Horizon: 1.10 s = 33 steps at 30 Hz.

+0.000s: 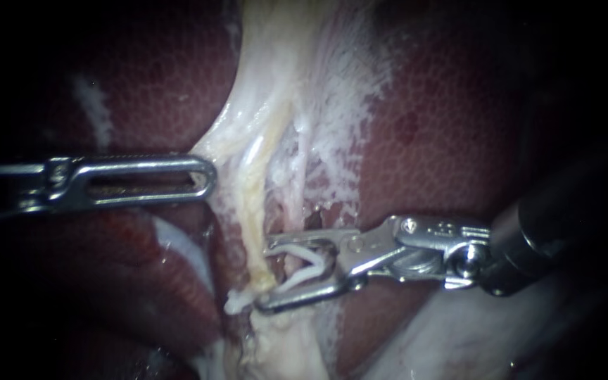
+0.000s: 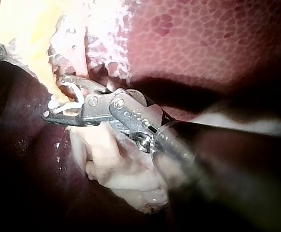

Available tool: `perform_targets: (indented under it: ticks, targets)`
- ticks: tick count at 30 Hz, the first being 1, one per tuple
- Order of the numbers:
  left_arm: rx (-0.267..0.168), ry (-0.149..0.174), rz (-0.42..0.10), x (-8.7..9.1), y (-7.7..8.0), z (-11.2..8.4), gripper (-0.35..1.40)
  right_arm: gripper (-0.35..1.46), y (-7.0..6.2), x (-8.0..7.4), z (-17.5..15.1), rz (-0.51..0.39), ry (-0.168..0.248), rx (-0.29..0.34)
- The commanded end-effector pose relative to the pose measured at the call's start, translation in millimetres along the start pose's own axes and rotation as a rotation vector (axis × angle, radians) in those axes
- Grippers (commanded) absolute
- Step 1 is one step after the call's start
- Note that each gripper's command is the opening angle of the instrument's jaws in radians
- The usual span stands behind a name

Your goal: Clipping second clip left tube

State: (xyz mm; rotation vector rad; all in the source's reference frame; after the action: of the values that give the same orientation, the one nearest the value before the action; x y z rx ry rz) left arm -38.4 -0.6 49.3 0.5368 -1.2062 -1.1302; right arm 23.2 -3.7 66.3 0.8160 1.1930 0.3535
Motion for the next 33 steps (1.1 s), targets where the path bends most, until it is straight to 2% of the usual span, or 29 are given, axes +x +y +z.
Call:
perform_targets:
  ticks: [1,6,10,21,33]
  targets:
    - [0.0,0.0,0.0,0.0,0.0,0.0,-0.35,0.54,-0.2,0.1,0.1,0.009,-0.002,0.011]
    - [0.0,0.0,0.001,0.0,0.1,0.0,-0.35,0.51,-1.2,0.5,0.6,0.049,-0.01,0.05]
    - [0.0,0.0,0.001,0.1,0.1,0.1,-0.35,0.48,-1.5,0.9,1.4,0.068,-0.016,0.077]
    - [-0.001,-0.001,0.002,0.2,0.2,0.2,-0.35,0.49,-0.2,1.8,3.6,0.066,-0.016,0.081]
    - [-0.001,-0.001,0.002,0.3,0.1,0.2,-0.35,0.43,0.3,1.1,3.3,0.063,-0.018,0.084]
